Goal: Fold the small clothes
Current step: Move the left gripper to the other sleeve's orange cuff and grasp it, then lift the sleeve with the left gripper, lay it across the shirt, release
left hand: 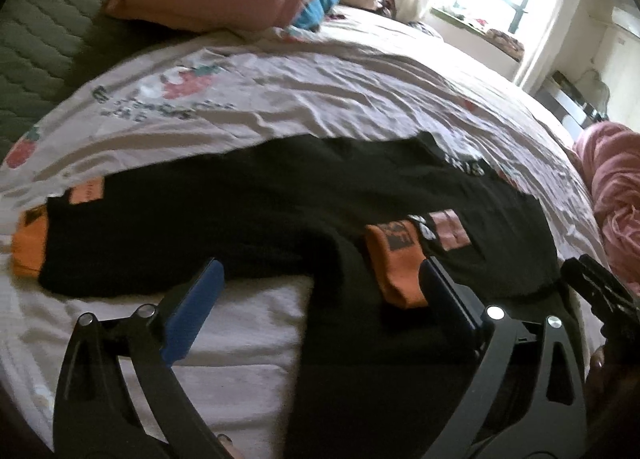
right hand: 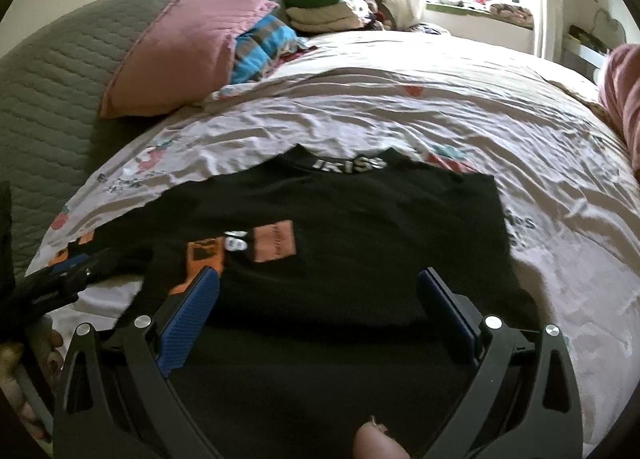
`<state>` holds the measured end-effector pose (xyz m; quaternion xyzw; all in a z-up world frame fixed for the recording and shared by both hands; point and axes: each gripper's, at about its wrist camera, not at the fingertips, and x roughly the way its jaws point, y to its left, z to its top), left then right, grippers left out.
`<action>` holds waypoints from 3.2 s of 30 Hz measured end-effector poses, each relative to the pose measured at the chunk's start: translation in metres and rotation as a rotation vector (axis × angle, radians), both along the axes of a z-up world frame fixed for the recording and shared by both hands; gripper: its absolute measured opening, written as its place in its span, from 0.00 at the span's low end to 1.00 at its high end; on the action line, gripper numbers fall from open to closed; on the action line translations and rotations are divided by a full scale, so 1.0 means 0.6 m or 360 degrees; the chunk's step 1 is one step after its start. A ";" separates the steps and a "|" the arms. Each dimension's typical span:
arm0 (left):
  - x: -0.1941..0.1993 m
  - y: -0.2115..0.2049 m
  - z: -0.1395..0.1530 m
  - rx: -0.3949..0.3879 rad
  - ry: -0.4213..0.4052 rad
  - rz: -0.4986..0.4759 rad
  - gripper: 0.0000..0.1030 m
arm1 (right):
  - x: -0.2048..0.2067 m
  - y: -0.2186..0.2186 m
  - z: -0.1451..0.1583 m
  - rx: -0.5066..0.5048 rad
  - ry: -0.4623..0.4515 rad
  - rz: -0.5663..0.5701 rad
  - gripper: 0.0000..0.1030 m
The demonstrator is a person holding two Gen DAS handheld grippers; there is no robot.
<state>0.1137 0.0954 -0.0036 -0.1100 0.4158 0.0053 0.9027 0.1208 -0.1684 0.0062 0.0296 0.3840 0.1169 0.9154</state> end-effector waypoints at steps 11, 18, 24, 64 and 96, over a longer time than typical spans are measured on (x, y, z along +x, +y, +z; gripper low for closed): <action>-0.020 0.070 0.029 -0.0009 -0.0074 0.0184 0.91 | -0.001 0.082 0.030 0.0034 -0.0068 0.0159 0.96; -0.025 0.098 0.034 0.0002 -0.0079 0.0248 0.91 | -0.001 0.129 0.039 0.0017 -0.0092 0.0254 0.96; -0.030 0.139 0.028 -0.0025 -0.0052 0.0349 0.91 | -0.003 0.175 0.048 -0.0022 -0.0114 0.0364 0.96; -0.039 0.352 -0.073 -0.0205 0.0229 0.0931 0.86 | 0.031 0.399 -0.022 -0.0086 0.0055 0.0840 0.96; -0.044 0.218 0.055 -0.0280 -0.0330 0.0345 0.08 | 0.001 0.130 0.008 0.0148 0.0021 0.0319 0.96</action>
